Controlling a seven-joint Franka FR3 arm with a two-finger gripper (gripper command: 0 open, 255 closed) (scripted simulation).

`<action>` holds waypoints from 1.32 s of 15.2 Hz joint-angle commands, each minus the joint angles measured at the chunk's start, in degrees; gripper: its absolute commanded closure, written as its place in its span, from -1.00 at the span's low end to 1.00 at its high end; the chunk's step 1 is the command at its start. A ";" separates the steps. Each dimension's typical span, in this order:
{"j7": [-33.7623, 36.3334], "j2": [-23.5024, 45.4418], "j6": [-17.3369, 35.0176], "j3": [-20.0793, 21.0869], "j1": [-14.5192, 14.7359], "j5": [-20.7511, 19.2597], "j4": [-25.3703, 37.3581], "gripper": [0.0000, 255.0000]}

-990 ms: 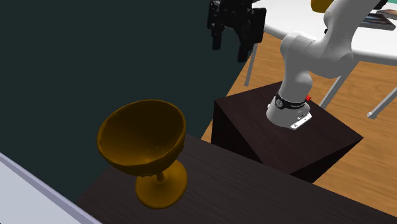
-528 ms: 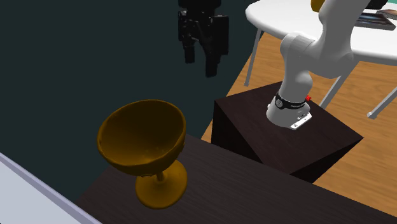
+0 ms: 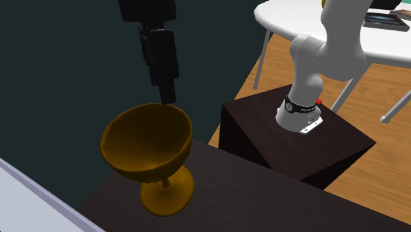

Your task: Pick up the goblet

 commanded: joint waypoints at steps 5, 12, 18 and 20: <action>0.67 5.47 1.75 0.05 0.03 1.16 3.91 -1.00; -0.20 5.37 5.20 0.07 0.05 1.43 0.26 1.00; -0.22 5.35 5.20 0.07 0.04 1.43 0.23 1.00; -0.22 5.38 5.19 0.07 0.04 1.43 0.27 1.00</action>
